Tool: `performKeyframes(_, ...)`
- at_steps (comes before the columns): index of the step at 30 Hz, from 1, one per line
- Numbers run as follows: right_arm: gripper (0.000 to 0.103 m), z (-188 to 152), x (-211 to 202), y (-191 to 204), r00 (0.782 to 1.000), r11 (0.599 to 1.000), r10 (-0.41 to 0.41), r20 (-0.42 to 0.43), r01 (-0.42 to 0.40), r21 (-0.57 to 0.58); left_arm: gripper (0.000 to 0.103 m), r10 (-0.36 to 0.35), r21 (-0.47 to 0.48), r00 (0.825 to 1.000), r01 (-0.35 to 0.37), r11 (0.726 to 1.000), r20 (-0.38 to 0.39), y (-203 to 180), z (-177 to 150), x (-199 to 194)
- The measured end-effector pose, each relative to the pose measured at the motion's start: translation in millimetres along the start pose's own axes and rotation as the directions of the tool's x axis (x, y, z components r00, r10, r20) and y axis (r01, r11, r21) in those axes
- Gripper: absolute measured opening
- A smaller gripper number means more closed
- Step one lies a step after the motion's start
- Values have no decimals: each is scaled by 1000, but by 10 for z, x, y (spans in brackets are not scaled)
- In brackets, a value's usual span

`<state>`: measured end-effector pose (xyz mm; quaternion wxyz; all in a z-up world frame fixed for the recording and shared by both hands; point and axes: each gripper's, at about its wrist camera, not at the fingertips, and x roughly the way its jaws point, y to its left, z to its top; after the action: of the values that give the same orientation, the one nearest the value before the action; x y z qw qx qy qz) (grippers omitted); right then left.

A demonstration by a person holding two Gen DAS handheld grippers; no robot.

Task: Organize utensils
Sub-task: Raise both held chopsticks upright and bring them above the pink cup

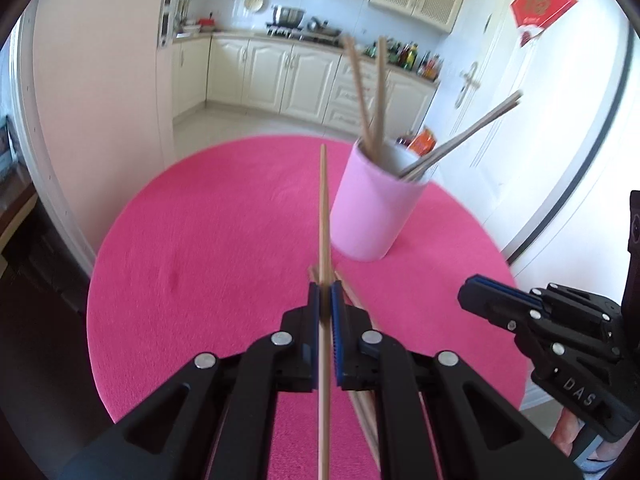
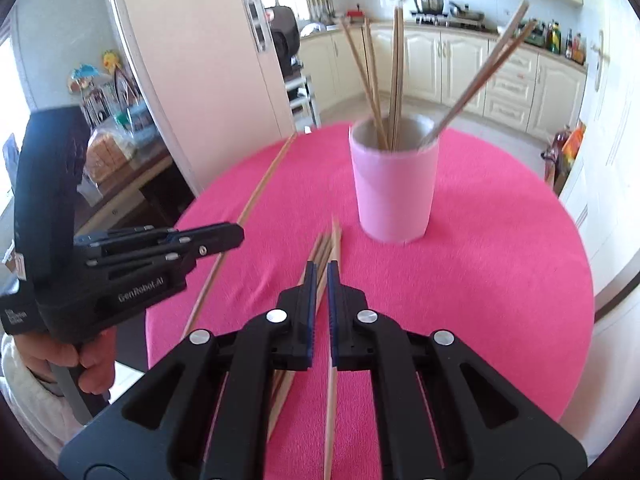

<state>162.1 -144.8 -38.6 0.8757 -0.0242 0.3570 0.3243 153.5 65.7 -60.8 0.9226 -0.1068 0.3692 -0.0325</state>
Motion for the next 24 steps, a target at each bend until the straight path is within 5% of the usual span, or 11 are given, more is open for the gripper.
performKeyframes(5, 6, 134, -145, 31, 995, 999, 29, 93, -31, 21, 6, -54, 40, 993, 51, 998, 100, -152, 144, -153)
performKeyframes(12, 6, 122, 261, -25, 994, 999, -10, -108, 14, 33, 6, -13, 25, 1000, 13, 1000, -13, -130, 181, 32)
performKeyframes(24, 9, -168, 818, -25, 931, 992, -113, -346, 122, 6, 6, 14, -22, 985, -18, 1000, -173, 148, 15, 324)
